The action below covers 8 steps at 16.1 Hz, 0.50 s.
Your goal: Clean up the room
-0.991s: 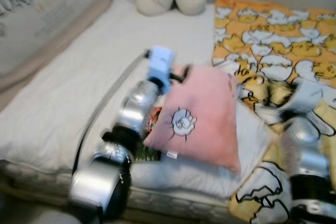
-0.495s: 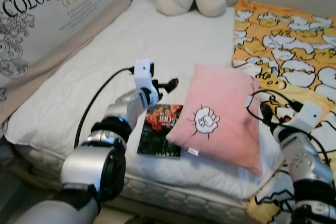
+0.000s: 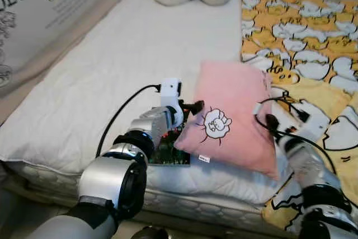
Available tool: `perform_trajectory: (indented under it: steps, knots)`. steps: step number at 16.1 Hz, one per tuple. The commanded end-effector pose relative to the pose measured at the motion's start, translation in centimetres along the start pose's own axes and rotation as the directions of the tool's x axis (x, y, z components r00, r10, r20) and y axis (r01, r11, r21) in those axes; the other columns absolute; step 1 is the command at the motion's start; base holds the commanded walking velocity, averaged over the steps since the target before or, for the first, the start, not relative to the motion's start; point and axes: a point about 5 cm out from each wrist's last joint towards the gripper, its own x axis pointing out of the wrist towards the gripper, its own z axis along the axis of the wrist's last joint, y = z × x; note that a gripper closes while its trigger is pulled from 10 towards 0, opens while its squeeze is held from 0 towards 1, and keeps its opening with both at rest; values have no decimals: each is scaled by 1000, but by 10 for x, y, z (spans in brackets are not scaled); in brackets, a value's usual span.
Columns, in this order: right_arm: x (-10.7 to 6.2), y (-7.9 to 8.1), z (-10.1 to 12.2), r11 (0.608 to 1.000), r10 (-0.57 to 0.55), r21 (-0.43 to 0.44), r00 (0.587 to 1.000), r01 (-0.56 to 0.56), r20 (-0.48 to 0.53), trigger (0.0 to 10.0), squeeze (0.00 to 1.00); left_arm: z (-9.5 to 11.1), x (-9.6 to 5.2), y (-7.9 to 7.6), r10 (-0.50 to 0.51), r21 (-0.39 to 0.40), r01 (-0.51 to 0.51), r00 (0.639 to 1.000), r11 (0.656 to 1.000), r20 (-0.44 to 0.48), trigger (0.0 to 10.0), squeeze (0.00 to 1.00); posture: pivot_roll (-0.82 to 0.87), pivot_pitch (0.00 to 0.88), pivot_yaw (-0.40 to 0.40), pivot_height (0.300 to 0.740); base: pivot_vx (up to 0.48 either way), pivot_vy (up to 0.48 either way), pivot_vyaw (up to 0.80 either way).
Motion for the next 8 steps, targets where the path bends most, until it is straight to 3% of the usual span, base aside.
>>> perform_trajectory:
  steps: [1,2,6,7,8]
  knots:
    - [6,16,-4,999,44,-9,999,-44,-11,10000,0,5,1,-4,6,30,-6,1000,1000,3,10000,0,-178,127,83,740,0,0,0]
    - [10,30,-8,997,83,3,996,-83,-32,10000,0,3,3,-8,-11,29,11,1000,1000,-8,10000,0,-178,129,83,740,0,0,0]
    - [13,55,-34,989,146,18,982,-145,-120,10000,0,-17,8,-24,-65,52,71,992,996,-111,10000,0,-167,129,82,740,0,0,0]
    - [14,63,-40,987,159,40,977,-155,-140,0,0,-21,8,-27,-63,28,67,991,997,-115,0,0,-167,129,82,740,0,0,0]
    - [14,67,-42,984,179,43,973,-174,-145,0,0,-23,9,-28,-67,13,69,991,998,-118,0,0,-165,126,80,740,0,0,0]
